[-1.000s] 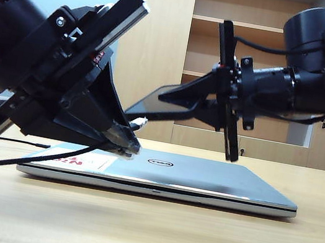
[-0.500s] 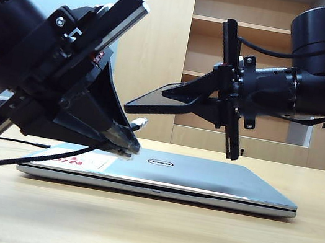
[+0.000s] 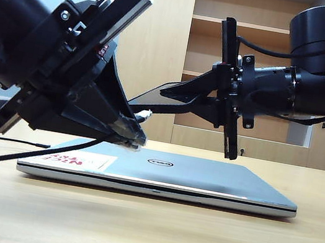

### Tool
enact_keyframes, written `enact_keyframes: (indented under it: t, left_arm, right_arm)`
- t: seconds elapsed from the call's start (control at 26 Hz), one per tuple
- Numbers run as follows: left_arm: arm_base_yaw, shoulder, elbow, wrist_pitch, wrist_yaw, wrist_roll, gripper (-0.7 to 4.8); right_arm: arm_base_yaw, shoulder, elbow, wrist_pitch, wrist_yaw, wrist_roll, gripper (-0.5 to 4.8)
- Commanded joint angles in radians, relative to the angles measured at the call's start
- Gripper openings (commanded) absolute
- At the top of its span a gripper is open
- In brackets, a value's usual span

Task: Pick up the charging cable and the phone, plug the charging cable into the charging port on the phone, and finally place them back on the table.

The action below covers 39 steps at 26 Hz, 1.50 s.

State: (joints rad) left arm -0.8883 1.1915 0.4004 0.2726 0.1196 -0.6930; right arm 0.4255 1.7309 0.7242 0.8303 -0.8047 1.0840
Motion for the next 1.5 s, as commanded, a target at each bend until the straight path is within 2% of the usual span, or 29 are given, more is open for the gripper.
enact_keyframes:
  t: [0.04,1.0,1.23,1.5]
  left_arm:
    - [-0.003,-0.001,0.002,0.013,0.0,0.001,-0.06]
    - [-0.003,-0.001,0.002,0.014,0.0,0.001,-0.06]
    - [-0.003,-0.001,0.002,0.013,0.0,0.004,-0.06]
    - [-0.003,-0.001,0.002,0.014,0.0,0.004,-0.06]
  right_arm:
    - [0.001,-0.008,0.005,0.041,-0.013,-0.011,-0.06]
    - [0.02,-0.008,0.003,0.034,-0.047,-0.043,-0.06]
    - [0.02,-0.008,0.003,-0.019,-0.093,-0.071,-0.06]
    - [0.02,-0.008,0.003,-0.018,-0.069,-0.067,-0.06]
